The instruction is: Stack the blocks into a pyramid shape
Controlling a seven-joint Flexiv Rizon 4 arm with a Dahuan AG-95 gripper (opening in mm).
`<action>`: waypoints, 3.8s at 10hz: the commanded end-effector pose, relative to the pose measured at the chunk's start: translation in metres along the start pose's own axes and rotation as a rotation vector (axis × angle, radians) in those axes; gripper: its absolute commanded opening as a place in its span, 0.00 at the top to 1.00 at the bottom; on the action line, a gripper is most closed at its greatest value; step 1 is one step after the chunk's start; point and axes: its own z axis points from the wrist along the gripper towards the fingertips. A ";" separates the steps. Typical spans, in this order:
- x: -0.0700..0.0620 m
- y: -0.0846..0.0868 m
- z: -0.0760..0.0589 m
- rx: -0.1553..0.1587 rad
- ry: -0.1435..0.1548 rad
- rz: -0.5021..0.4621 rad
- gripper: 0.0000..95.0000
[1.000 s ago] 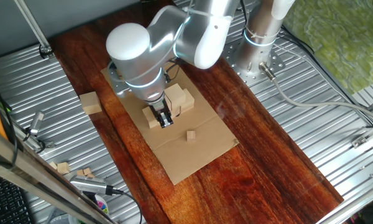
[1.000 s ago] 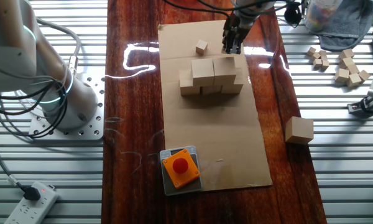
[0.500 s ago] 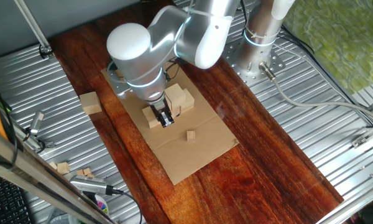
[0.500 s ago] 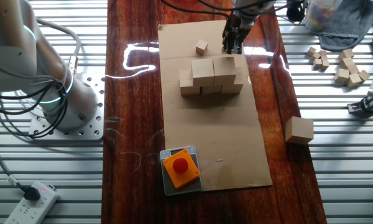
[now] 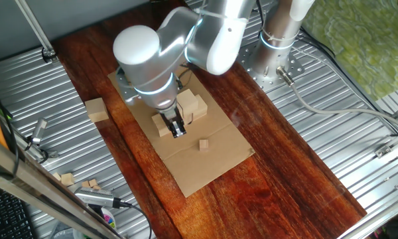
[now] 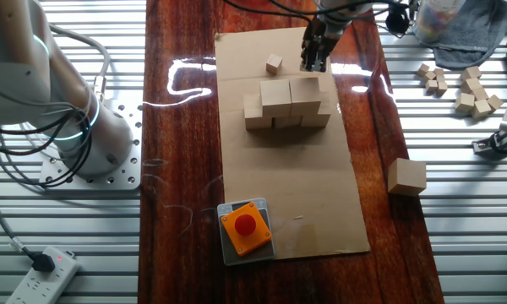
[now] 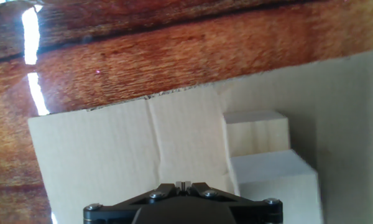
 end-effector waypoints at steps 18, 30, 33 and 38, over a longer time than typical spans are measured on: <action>0.010 0.011 0.043 0.045 0.031 -0.216 1.00; 0.011 0.007 0.045 0.267 0.099 -1.063 1.00; 0.012 0.002 0.048 0.270 0.106 -1.104 1.00; 0.015 -0.009 0.054 0.276 0.125 -1.141 1.00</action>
